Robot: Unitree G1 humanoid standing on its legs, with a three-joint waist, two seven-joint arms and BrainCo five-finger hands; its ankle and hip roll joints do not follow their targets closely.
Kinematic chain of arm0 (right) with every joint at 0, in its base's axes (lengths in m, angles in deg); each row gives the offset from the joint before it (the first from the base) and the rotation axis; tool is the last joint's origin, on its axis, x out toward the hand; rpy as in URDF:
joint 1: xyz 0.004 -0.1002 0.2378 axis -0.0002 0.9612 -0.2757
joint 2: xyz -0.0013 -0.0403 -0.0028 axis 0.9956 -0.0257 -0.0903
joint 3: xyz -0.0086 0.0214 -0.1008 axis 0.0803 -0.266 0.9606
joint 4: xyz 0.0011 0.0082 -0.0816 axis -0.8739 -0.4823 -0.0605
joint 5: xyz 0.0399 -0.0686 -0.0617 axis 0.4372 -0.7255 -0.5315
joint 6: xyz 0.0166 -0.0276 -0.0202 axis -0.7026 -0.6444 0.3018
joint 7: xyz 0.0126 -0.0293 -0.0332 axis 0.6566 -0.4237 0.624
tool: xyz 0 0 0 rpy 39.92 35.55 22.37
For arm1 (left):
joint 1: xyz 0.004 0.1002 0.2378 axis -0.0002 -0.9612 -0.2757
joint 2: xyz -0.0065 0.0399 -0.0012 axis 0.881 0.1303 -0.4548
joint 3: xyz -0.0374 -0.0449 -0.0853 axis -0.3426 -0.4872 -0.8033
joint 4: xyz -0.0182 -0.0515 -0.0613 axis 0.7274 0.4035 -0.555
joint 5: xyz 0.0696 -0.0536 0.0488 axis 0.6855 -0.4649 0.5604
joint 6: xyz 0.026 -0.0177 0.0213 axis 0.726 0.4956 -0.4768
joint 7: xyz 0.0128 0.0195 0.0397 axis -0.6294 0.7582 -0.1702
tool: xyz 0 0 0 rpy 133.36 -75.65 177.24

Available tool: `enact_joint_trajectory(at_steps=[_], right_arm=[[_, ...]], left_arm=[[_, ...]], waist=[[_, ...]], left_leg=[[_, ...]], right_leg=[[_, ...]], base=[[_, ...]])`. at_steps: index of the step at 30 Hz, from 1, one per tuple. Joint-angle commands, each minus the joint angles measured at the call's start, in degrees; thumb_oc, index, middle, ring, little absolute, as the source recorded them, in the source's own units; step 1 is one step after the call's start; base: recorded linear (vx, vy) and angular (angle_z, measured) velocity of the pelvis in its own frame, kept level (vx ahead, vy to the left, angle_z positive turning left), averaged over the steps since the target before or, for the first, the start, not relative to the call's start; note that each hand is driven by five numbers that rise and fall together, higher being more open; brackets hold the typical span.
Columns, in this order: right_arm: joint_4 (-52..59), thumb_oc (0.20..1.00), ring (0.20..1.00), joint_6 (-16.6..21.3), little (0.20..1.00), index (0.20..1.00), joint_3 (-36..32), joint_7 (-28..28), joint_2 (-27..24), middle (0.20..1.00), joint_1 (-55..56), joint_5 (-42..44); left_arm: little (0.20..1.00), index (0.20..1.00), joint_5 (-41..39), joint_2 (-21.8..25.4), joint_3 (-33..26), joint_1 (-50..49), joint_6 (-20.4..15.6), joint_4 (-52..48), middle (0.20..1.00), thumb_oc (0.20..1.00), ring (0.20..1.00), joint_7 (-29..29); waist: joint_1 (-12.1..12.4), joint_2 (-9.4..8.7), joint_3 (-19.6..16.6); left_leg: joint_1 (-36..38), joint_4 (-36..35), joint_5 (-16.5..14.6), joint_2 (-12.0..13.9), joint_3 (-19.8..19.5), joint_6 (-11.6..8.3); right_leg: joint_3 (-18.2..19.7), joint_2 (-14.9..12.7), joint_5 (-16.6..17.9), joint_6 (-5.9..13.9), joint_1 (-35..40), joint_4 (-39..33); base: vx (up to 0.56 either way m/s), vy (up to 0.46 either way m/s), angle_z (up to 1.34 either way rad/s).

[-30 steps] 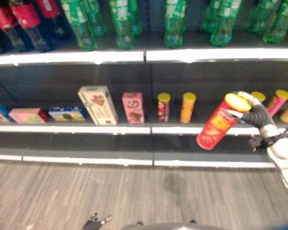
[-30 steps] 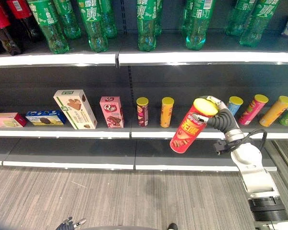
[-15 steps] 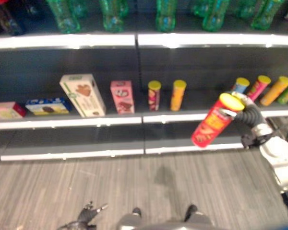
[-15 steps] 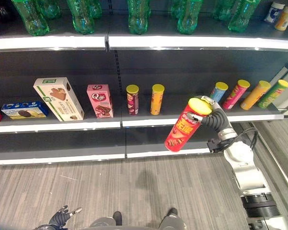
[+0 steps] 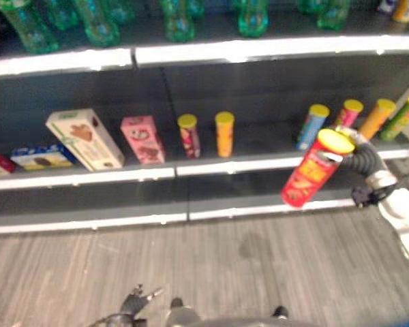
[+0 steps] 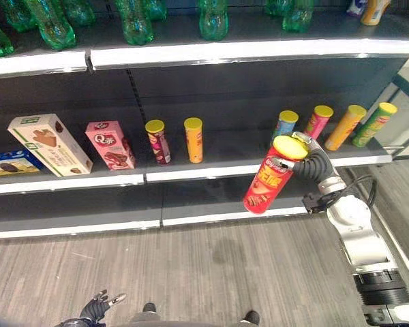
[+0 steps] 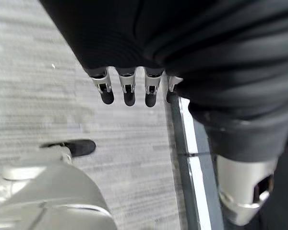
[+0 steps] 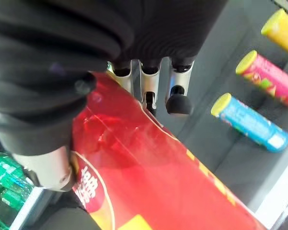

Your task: Put the goods on the table back onto the shelves and tidy them up.

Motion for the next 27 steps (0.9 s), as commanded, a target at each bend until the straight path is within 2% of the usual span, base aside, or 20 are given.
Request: enact_joint_trajectory(at_steps=[1,3,5,6,7,8,10,13,19,25,26,27], right_arm=[[3.24,0.200,0.200,4.19,0.200,0.200,-0.66,-1.15,0.10,0.200,-5.98,3.41],[3.28,0.200,0.200,3.76,0.200,0.200,-1.54,-1.76,0.53,0.200,-5.28,3.24],[2.56,0.200,0.200,4.25,0.200,0.200,-2.01,-3.04,0.88,0.200,-4.93,2.40],[2.52,0.200,0.200,4.29,0.200,0.200,-2.02,-3.06,0.86,0.200,-4.92,2.39],[2.40,0.200,0.200,4.09,0.200,0.200,-1.69,-3.31,1.27,0.200,-5.27,1.48],[2.46,0.200,0.200,3.80,0.200,0.200,-1.61,-3.39,1.74,0.200,-5.30,1.04],[2.25,0.200,0.200,3.59,0.200,0.200,-1.80,-3.85,2.15,0.200,-5.11,0.26],[1.96,0.200,0.200,2.84,0.200,0.200,-2.27,-4.73,2.77,0.200,-4.78,-1.72],[1.99,0.200,0.200,2.74,0.200,0.200,-2.88,-5.34,3.46,0.200,-4.61,-1.12],[1.25,0.200,0.200,2.85,0.200,0.200,-1.85,-5.95,3.64,0.200,-5.83,0.83],[-2.70,0.200,0.200,1.34,0.200,0.200,-8.91,-9.99,1.84,0.200,0.41,-2.02],[-2.46,0.200,0.200,1.49,0.200,0.200,-9.07,-10.49,1.53,0.200,0.58,-2.90]], left_arm=[[1.000,1.000,-0.30,5.28,2.33,1.87,-1.71,-2.33,1.000,1.000,1.000,-0.06],[1.000,1.000,-0.76,4.56,3.08,3.06,-1.59,-2.52,1.000,1.000,1.000,0.07],[1.000,1.000,-0.42,4.41,4.18,3.79,-1.88,-2.54,1.000,1.000,1.000,0.50],[1.000,1.000,-0.42,4.39,4.23,3.83,-1.90,-2.50,1.000,1.000,1.000,0.52],[1.000,1.000,-0.05,4.21,4.76,3.73,-1.64,-2.21,1.000,1.000,1.000,0.30],[1.000,1.000,0.37,4.15,5.11,3.82,-1.63,-1.91,1.000,1.000,1.000,0.31],[1.000,1.000,0.70,4.18,5.04,3.71,-1.44,-1.57,1.000,1.000,1.000,0.36],[1.000,1.000,2.28,4.08,4.12,3.81,-0.66,2.22,1.000,1.000,1.000,1.60],[1.000,1.000,2.77,4.14,2.22,3.17,-0.27,5.57,1.000,1.000,1.000,2.90],[1.000,1.000,1.76,3.95,1.92,3.17,0.27,5.55,1.000,1.000,1.000,3.90],[1.000,1.000,-0.31,-1.89,-2.12,0.69,0.53,8.24,1.000,1.000,1.000,5.49],[1.000,1.000,-0.64,-2.03,-1.71,0.93,0.41,6.79,1.000,1.000,1.000,5.54]], waist=[[2.56,-1.85,-0.91],[2.40,-1.90,-0.86],[2.53,-1.44,-0.79],[2.56,-1.49,-0.88],[2.59,-0.63,-1.41],[2.39,-0.47,-1.33],[2.13,-0.47,-1.55],[1.77,-0.68,-2.37],[1.97,-0.88,-2.56],[2.47,-1.30,-2.13],[1.35,0.24,-0.64],[1.18,0.22,-0.46]], left_leg=[[-2.39,11.92,-5.76,-1.95,-3.74,-0.80],[-4.85,6.83,-6.54,-4.51,-4.88,0.12],[-7.93,0.81,-3.12,-6.98,-4.81,1.30],[-7.78,0.31,-2.82,-7.04,-4.76,1.30],[-6.60,-2.76,-2.90,-7.57,-4.56,2.14],[-6.53,-2.21,-2.59,-7.88,-4.22,2.33],[-5.97,-2.50,-2.65,-8.27,-3.68,2.74],[-2.54,-5.92,-2.48,-9.29,-0.82,3.84],[-0.26,-6.21,-3.26,-9.32,0.69,4.45],[-0.66,-6.21,-2.31,-7.81,-0.10,3.36],[-3.57,-2.39,-0.21,-4.99,5.52,1.33],[-3.84,-1.94,0.05,-4.65,5.23,1.16]], right_leg=[[1.57,-2.20,-0.77,-0.24,-3.79,0.53],[1.67,-2.34,-1.70,-0.05,-2.83,0.06],[1.62,-1.99,-2.17,0.14,-2.57,0.06],[1.63,-2.05,-2.20,0.15,-2.65,0.06],[2.38,-1.64,-2.25,0.30,-2.90,0.54],[2.25,-2.05,-2.11,0.23,-2.76,1.48],[2.22,-2.51,-1.81,0.35,-2.68,2.06],[3.08,-4.19,-1.26,0.99,-3.21,3.95],[3.74,-4.92,-1.08,1.29,-3.06,4.64],[3.73,-3.43,-2.04,0.58,-3.57,4.07],[1.43,0.20,-7.07,-1.93,0.81,0.06],[0.98,0.51,-7.45,-2.12,1.16,0.06]], base=[[0.09,-0.052,-0.04],[0.12,0.050,0.03],[0.06,0.087,0.22],[0.06,0.129,0.18],[0.07,0.132,-0.05],[0.07,0.133,-0.08],[0.08,0.112,-0.16],[0.11,0.146,-0.25],[0.05,0.033,-0.27],[-0.04,-0.076,-0.04],[-0.06,-0.131,0.03],[-0.05,-0.119,0.10]])
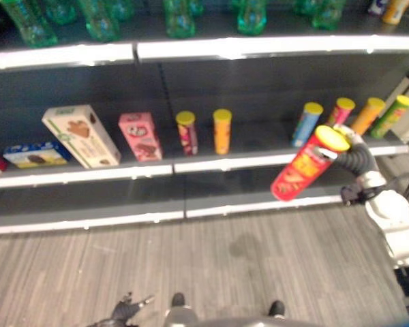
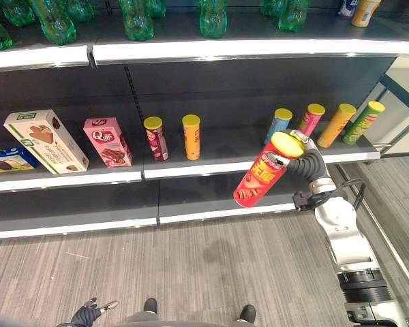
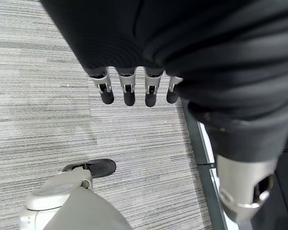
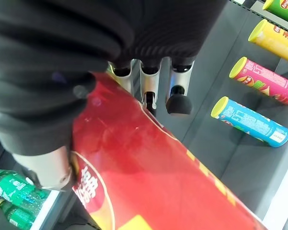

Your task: Put the goods on the table back onto the shelves and tidy them up.

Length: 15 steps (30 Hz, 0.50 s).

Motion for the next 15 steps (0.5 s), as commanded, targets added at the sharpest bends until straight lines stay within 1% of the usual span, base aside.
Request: enact_joint_trajectory(at_steps=[1,2,3,4,8,13,15], right_arm=[[-1.19,0.200,0.200,1.78,0.200,0.200,-8.74,-5.66,-5.07,0.200,1.14,-3.18],[-1.19,0.200,0.200,1.78,0.200,0.200,-8.74,-5.66,-5.07,0.200,1.14,-3.18],[-1.07,0.200,0.200,1.74,0.200,0.200,-8.92,-6.09,-5.83,0.200,1.08,-4.43],[-1.14,0.200,0.200,1.83,0.200,0.200,-8.79,-6.15,-5.99,0.200,0.88,-4.38],[-1.66,0.200,0.200,2.00,0.200,0.200,-8.11,-5.51,-7.51,0.200,-0.61,-3.30],[-1.24,0.200,0.200,2.64,0.200,0.200,-7.42,-5.27,-8.51,0.200,-2.69,-2.57],[-1.08,0.200,0.200,3.09,0.200,0.200,-6.73,-5.61,-8.72,0.200,-4.58,-2.45]], left_arm=[[1.000,1.000,-0.75,-3.10,-0.58,0.90,-0.71,0.03,1.000,1.000,1.000,2.29],[1.000,1.000,-0.75,-3.10,-0.58,0.89,-0.70,0.03,1.000,1.000,1.000,2.29],[1.000,1.000,-1.30,-3.01,0.42,1.31,-0.94,-3.41,1.000,1.000,1.000,2.13],[1.000,1.000,-1.46,-2.93,0.86,1.49,-1.05,-4.50,1.000,1.000,1.000,2.10],[1.000,1.000,-1.20,-2.26,2.24,1.68,-1.08,-6.38,1.000,1.000,1.000,1.47],[1.000,1.000,0.72,-1.60,2.75,1.56,-0.97,-4.31,1.000,1.000,1.000,1.34],[1.000,1.000,1.29,-1.40,2.01,1.41,-0.80,-1.29,1.000,1.000,1.000,1.61]], waist=[[-0.64,2.12,-0.04],[-0.65,2.12,-0.04],[-0.94,2.26,-0.11],[-1.05,2.40,-0.35],[-1.47,2.67,-1.62],[-1.51,2.83,-2.42],[-1.43,2.68,-2.71]], left_leg=[[-5.15,4.67,-0.90,0.11,2.59,0.25],[-5.16,4.68,-0.91,0.11,2.58,0.25],[-5.19,4.70,-0.42,0.35,2.59,-0.02],[-4.80,4.15,-0.24,0.43,2.65,-0.07],[-3.05,1.94,-0.25,0.40,2.80,0.33],[-1.44,0.71,-0.78,-0.26,3.33,0.75],[-1.14,0.46,-1.39,-0.94,3.68,1.23]], right_leg=[[-4.08,3.42,-11.19,-2.16,5.44,0.42],[-4.09,3.43,-11.19,-2.16,5.45,0.42],[-4.81,3.80,-11.39,-2.44,5.81,0.42],[-5.28,4.02,-11.53,-2.45,6.09,0.42],[-5.23,4.47,-11.25,-2.34,6.33,0.42],[-4.42,3.83,-10.46,-2.02,6.31,0.42],[-3.71,3.13,-9.35,-1.46,5.51,0.42]], base=[[-0.04,-0.069,0.20],[-0.05,-0.060,0.26],[-0.03,-0.044,0.20],[-0.03,-0.044,0.13],[0.02,0.001,0.07],[0.03,0.035,-0.01],[0.03,0.105,-0.17]])
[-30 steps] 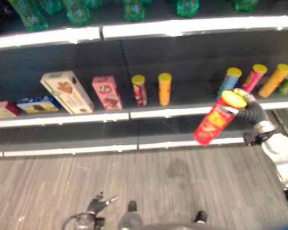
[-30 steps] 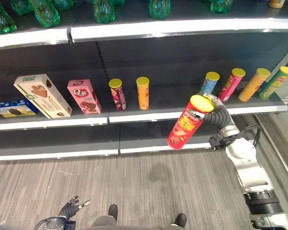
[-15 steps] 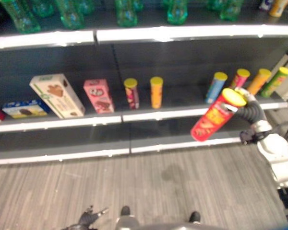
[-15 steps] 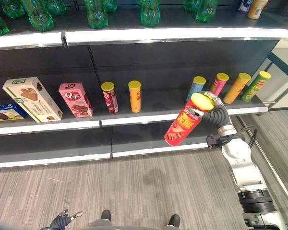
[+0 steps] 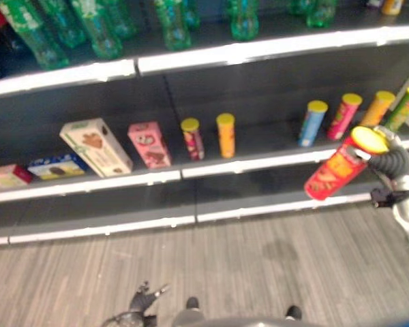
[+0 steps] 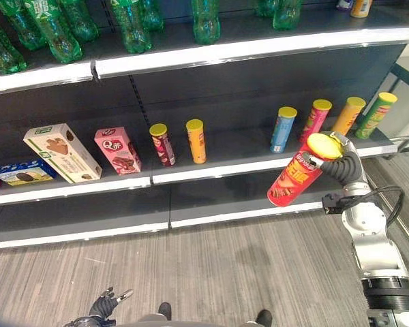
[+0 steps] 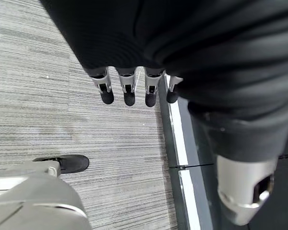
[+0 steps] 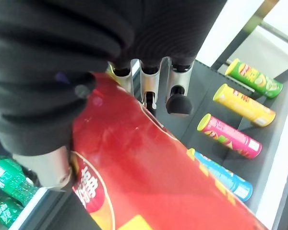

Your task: Put the goods on the table back onto the shelves and tidy them up.

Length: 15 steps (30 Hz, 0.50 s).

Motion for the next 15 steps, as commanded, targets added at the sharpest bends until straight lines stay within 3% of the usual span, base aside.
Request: enact_joint_trajectory(at_steps=[1,6,9,10,11,12,13,15], right_arm=[[2.81,0.200,0.200,4.56,0.200,0.200,-0.28,-1.86,-2.66,0.200,-8.17,1.79],[3.61,0.200,0.200,4.64,0.200,0.200,0.40,-2.42,-0.27,0.200,-8.90,1.42],[3.56,0.200,0.200,4.20,0.200,0.200,0.38,-2.84,1.00,0.200,-8.16,0.21],[3.94,0.200,0.200,3.49,0.200,0.200,-0.60,-2.37,1.47,0.200,-6.29,-0.84],[4.04,0.200,0.200,3.45,0.200,0.200,-0.70,-2.35,1.54,0.200,-6.18,-0.86],[4.81,0.200,0.200,3.23,0.200,0.200,-2.31,-2.19,1.64,0.200,-4.52,-1.06],[5.10,0.200,0.200,3.39,0.200,0.200,-2.91,-2.35,1.95,0.200,-3.68,-1.25],[5.31,0.200,0.200,3.19,0.200,0.200,-4.31,-2.13,2.05,0.200,-1.80,-1.28]], left_arm=[[1.000,1.000,1.54,3.88,0.72,1.62,-0.81,6.03,1.000,1.000,1.000,0.54],[1.000,1.000,0.85,2.93,-1.27,0.60,-0.37,9.76,1.000,1.000,1.000,0.84],[1.000,1.000,-0.45,2.49,-2.86,-0.05,-0.24,11.10,1.000,1.000,1.000,0.92],[1.000,1.000,-1.38,2.94,-3.95,-0.27,0.13,10.93,1.000,1.000,1.000,0.78],[1.000,1.000,-1.38,3.01,-3.92,-0.28,0.16,10.91,1.000,1.000,1.000,0.77],[1.000,1.000,-1.47,3.67,-4.18,-0.23,0.43,10.53,1.000,1.000,1.000,1.04],[1.000,1.000,-1.60,4.20,-4.17,-0.04,0.46,9.81,1.000,1.000,1.000,1.06],[1.000,1.000,-2.06,5.38,-3.75,0.59,0.05,6.67,1.000,1.000,1.000,1.04]], waist=[[0.52,-2.01,-2.15],[1.29,-2.38,-2.32],[2.32,-2.88,-2.06],[2.66,-3.40,-0.93],[2.86,-3.71,-0.99],[1.92,-3.75,0.79],[1.70,-3.64,1.37],[1.38,-4.20,1.66]], left_leg=[[-1.05,0.02,-2.15,-1.55,5.14,1.31],[-1.46,1.05,-3.69,-3.12,5.77,2.62],[-1.35,1.68,-5.26,-4.91,5.63,4.29],[-0.12,1.96,-6.95,-6.70,4.94,6.71],[-0.21,1.99,-7.00,-7.05,5.12,6.86],[0.99,2.00,-7.47,-7.84,3.78,8.37],[1.73,1.68,-7.73,-7.92,3.25,8.76],[3.25,0.25,-8.43,-8.09,1.47,8.14]], right_leg=[[-1.28,2.40,-7.48,-1.59,3.01,0.41],[-0.91,0.16,-5.94,-0.52,1.99,0.67],[-0.98,-2.35,-6.34,0.17,0.58,5.70],[0.07,-5.78,-4.95,0.80,-2.96,18.10],[0.49,-6.28,-5.32,0.96,-3.55,18.92],[3.54,-7.01,-2.71,1.06,-7.53,28.85],[5.05,-6.84,-2.58,1.17,-9.86,32.93],[6.54,-6.87,-1.55,0.88,-12.91,30.50]], base=[[0.03,0.157,-0.19],[0.02,0.160,-0.20],[0.03,0.295,0.02],[0.04,0.294,0.08],[0.09,0.452,0.17],[0.07,0.220,0.32],[0.07,0.212,0.94],[0.26,0.004,0.79]])
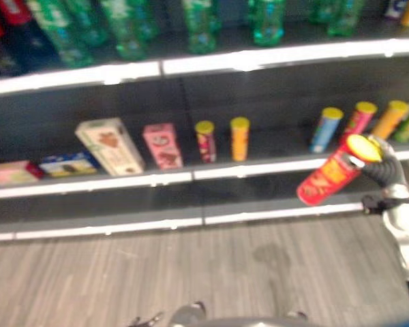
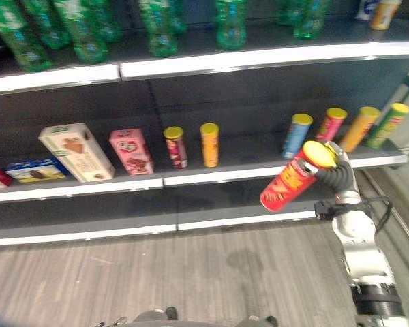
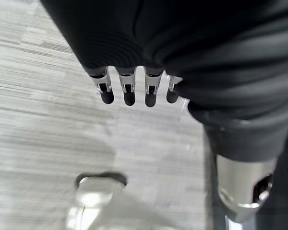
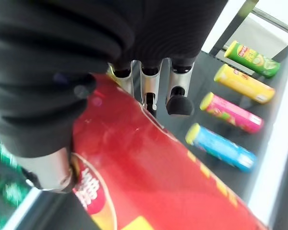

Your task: Put the goods on the table back onto the shelves and tidy them up.

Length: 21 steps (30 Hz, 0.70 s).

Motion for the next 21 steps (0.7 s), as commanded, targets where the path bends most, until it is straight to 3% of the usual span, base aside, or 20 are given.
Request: enact_joint_trajectory(at_steps=[1,2,4,6,7,8,9,11,12,13,14,15,16,18,19,20,21], right_arm=[[5.04,0.200,0.200,3.31,0.200,0.200,-5.72,-1.38,-3.64,0.200,-9.33,0.07],[4.82,0.200,0.200,3.27,0.200,0.200,-6.54,-1.77,-3.99,0.200,-9.41,0.90],[6.07,0.200,0.200,3.51,0.200,0.200,-7.61,-1.90,-4.39,0.200,-8.52,0.77],[7.23,0.200,0.200,3.51,0.200,0.200,-8.87,-0.80,-5.15,0.200,-7.02,0.28],[7.08,0.200,0.200,3.80,0.200,0.200,-9.30,-0.53,-5.84,0.200,-6.86,0.25],[7.07,0.200,0.200,3.81,0.200,0.200,-9.29,-0.53,-5.86,0.200,-6.86,0.26],[7.25,0.200,0.200,3.76,0.200,0.200,-9.27,-0.31,-5.97,0.200,-6.69,0.37],[8.13,0.200,0.200,4.77,0.200,0.200,-10.47,0.03,-6.57,0.200,-6.69,2.23],[8.08,0.200,0.200,4.81,0.200,0.200,-10.44,0.02,-6.63,0.200,-6.73,2.26],[8.57,0.200,0.200,5.48,0.200,0.200,-10.56,-0.04,-6.75,0.200,-7.35,3.66],[8.61,0.200,0.200,5.79,0.200,0.200,-10.06,-0.22,-6.84,0.200,-7.75,4.06],[8.58,0.200,0.200,5.81,0.200,0.200,-10.04,-0.23,-6.84,0.200,-7.81,4.07],[8.80,0.200,0.200,5.87,0.200,0.200,-9.20,-0.31,-6.66,0.200,-8.46,4.48],[8.79,0.200,0.200,5.83,0.200,0.200,-8.96,-0.27,-6.31,0.200,-8.63,4.88],[8.78,0.200,0.200,5.54,0.200,0.200,-8.18,-0.02,-6.78,0.200,-8.81,4.65],[8.77,0.200,0.200,5.54,0.200,0.200,-8.17,-0.02,-6.78,0.200,-8.85,4.65],[9.20,0.200,0.200,5.81,0.200,0.200,-8.11,0.34,-6.84,0.200,-8.79,5.24]], left_arm=[[1.000,1.000,-1.96,4.54,1.07,1.30,-0.97,-6.69,1.000,1.000,1.000,0.77],[1.000,1.000,-1.90,5.39,2.35,2.59,-1.13,-8.75,1.000,1.000,1.000,0.30],[1.000,1.000,-0.69,6.79,3.15,3.72,-1.20,-12.28,1.000,1.000,1.000,-0.12],[1.000,1.000,0.34,7.68,3.82,3.36,-1.55,-15.42,1.000,1.000,1.000,-0.70],[1.000,1.000,0.39,7.85,3.81,3.14,-1.81,-16.09,1.000,1.000,1.000,-1.06],[1.000,1.000,0.39,7.84,3.81,3.13,-1.81,-16.10,1.000,1.000,1.000,-1.06],[1.000,1.000,0.16,7.89,3.91,3.04,-1.77,-16.70,1.000,1.000,1.000,-1.14],[1.000,1.000,0.17,7.95,4.50,3.08,-2.30,-17.71,1.000,1.000,1.000,-1.62],[1.000,1.000,0.17,7.92,4.49,3.08,-2.30,-17.72,1.000,1.000,1.000,-1.63],[1.000,1.000,-0.21,8.11,4.57,3.31,-2.39,-19.04,1.000,1.000,1.000,-1.70],[1.000,1.000,-0.54,8.01,4.52,3.24,-2.28,-19.68,1.000,1.000,1.000,-1.85],[1.000,1.000,-0.53,8.02,4.49,3.26,-2.26,-19.71,1.000,1.000,1.000,-1.84],[1.000,1.000,-1.06,7.86,3.95,3.29,-2.15,-20.55,1.000,1.000,1.000,-1.65],[1.000,1.000,-1.10,7.87,3.74,3.23,-2.07,-20.66,1.000,1.000,1.000,-1.46],[1.000,1.000,-1.10,7.90,3.72,3.87,-1.91,-20.84,1.000,1.000,1.000,-1.50],[1.000,1.000,-1.10,7.90,3.71,3.91,-1.92,-20.81,1.000,1.000,1.000,-1.50],[1.000,1.000,-0.21,7.89,4.50,4.43,-2.47,-20.00,1.000,1.000,1.000,-1.42]], waist=[[0.33,-1.09,1.09],[-0.45,-1.74,1.65],[-1.52,-2.15,1.85],[-2.83,-3.33,0.53],[-3.29,-2.80,-0.15],[-3.30,-2.74,-0.18],[-3.54,-2.50,-0.40],[-4.35,-0.98,-1.16],[-4.47,-0.77,-1.34],[-4.54,-0.39,-1.08],[-4.59,-0.15,-0.84],[-4.72,-0.30,-0.88],[-4.56,-0.58,-0.32],[-4.47,-0.50,0.18],[-3.99,-0.86,1.13],[-3.96,-0.90,1.15],[-3.20,-1.49,1.47]], left_leg=[[6.86,-14.08,1.61,-1.31,-1.95,-0.78],[8.45,-13.52,-0.41,-0.50,-3.77,-2.77],[11.90,-13.22,-2.83,1.34,-4.50,-5.34],[14.60,-12.79,-4.83,2.39,-5.31,-6.32],[15.09,-11.58,-3.89,4.14,-5.59,-7.22],[15.08,-11.58,-3.91,4.20,-5.60,-7.24],[14.77,-10.35,-2.99,5.05,-5.96,-7.46],[12.67,-6.10,0.83,7.68,-6.07,-8.62],[12.31,-5.79,0.68,7.99,-6.21,-8.78],[10.07,-0.18,4.03,9.24,-5.42,-9.51],[8.68,4.19,4.89,10.46,-4.63,-9.65],[8.40,4.29,5.02,10.31,-4.78,-9.63],[5.24,12.90,7.68,12.07,-3.38,-9.57],[4.31,15.36,7.66,13.21,-1.77,-9.45],[1.52,13.87,4.80,11.71,-0.30,-8.50],[1.50,13.93,4.73,11.64,-0.23,-8.41],[-3.92,2.75,1.98,8.00,1.20,-7.25]], right_leg=[[-4.90,7.04,-12.22,1.08,5.86,-13.27],[-7.34,5.55,-8.41,2.61,6.17,-29.29],[-10.03,4.81,-4.37,3.92,5.29,-36.80],[-9.60,6.17,-5.07,3.92,6.86,-35.05],[-9.47,7.51,-6.01,3.92,6.73,-33.83],[-9.50,7.56,-6.04,3.92,6.72,-33.81],[-9.54,8.39,-6.54,3.74,6.99,-33.42],[-10.59,12.49,-10.37,1.55,7.93,-33.92],[-10.80,12.75,-10.43,1.40,7.85,-33.97],[-11.04,15.08,-12.42,-0.10,9.34,-35.16],[-11.31,16.70,-13.70,-1.26,10.75,-36.23],[-11.41,16.56,-13.56,-1.33,10.67,-36.34],[-12.03,18.59,-15.36,-3.26,13.64,-38.44],[-12.08,19.51,-16.63,-3.83,14.76,-38.76],[-11.80,19.65,-17.55,-3.83,15.78,-39.22],[-11.75,19.56,-17.53,-3.77,15.75,-39.22],[-10.92,18.73,-18.06,-2.71,16.17,-39.22]], base=[[0.63,-0.241,0.14],[0.57,-0.312,0.21],[0.75,-0.391,0.55],[0.68,-0.369,0.68],[0.44,-0.261,0.39],[0.26,-0.176,0.24],[0.24,-0.190,0.35],[0.31,-0.269,0.23],[0.27,-0.288,-0.11],[0.24,-0.264,-0.15],[0.22,-0.257,-0.33],[0.22,-0.258,-0.45],[0.19,-0.234,-0.59],[0.19,-0.173,-0.46],[0.11,-0.046,-0.30],[0.22,0.021,-0.18],[0.13,0.118,-0.08]])
